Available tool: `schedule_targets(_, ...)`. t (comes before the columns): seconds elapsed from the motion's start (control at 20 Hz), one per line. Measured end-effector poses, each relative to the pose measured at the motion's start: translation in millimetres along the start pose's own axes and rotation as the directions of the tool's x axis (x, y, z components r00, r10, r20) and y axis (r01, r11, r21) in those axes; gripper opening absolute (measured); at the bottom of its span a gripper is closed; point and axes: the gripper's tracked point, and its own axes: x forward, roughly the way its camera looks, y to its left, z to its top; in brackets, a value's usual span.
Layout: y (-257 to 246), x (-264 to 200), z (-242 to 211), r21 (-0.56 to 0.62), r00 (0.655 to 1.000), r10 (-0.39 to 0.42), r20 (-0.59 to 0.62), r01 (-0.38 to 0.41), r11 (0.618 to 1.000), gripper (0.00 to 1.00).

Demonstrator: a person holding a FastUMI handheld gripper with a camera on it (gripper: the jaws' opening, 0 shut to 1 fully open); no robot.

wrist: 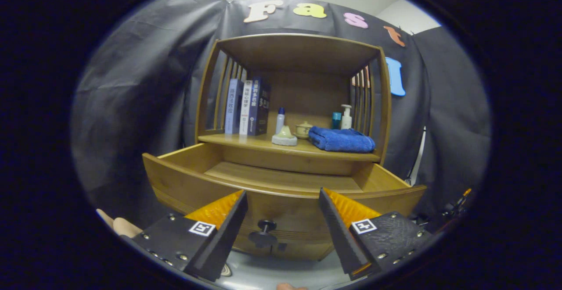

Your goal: Pull open the drawer, take out the items inside it, and place them on the countertop above the cabinet.

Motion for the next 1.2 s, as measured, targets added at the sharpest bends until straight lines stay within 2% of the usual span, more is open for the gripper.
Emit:
schedule_targets(0.25,-12,6,-19,0.036,0.997,-0.031,-0.077,0.034,0.999,0.97)
schedule_targets(0.4,-13,9,-18,0.04,0.996,-0.039,-0.074,0.042,0.998,0.97)
schedule_targets(0.6,-15,11,-22,-0.045,0.994,-0.077,-0.076,0.074,0.996,0.96)
schedule_targets(1.2,-15,13,-20,-0.018,0.992,-0.104,-0.073,0.103,0.994,0.97)
